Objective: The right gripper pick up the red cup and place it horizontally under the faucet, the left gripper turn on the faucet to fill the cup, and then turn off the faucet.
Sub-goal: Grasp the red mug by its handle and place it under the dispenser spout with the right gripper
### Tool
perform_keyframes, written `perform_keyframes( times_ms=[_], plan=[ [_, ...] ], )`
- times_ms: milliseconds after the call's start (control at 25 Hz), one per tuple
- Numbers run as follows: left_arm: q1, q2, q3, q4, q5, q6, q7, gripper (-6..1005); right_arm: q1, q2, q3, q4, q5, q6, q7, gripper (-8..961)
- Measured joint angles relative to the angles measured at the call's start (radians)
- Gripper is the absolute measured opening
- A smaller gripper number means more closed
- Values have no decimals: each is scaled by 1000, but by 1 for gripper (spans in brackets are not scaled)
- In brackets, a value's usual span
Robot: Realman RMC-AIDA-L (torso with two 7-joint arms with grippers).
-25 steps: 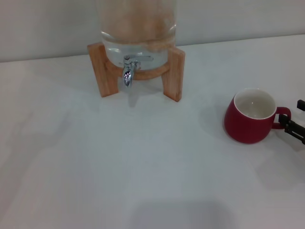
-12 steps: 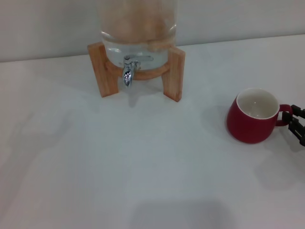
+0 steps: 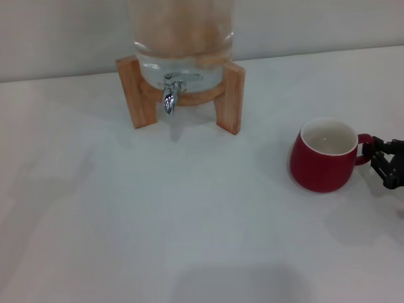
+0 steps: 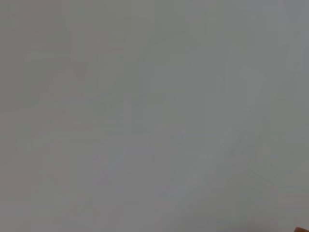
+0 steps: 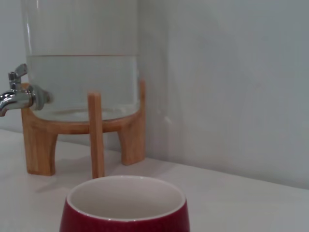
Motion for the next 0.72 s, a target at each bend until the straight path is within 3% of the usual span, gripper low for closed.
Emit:
perform_keyframes(
  times_ms=[720],
  plan=[
    [-2,0,-1,0,2,8,0,845,16,0,1,0,2,58,37,138]
  ],
)
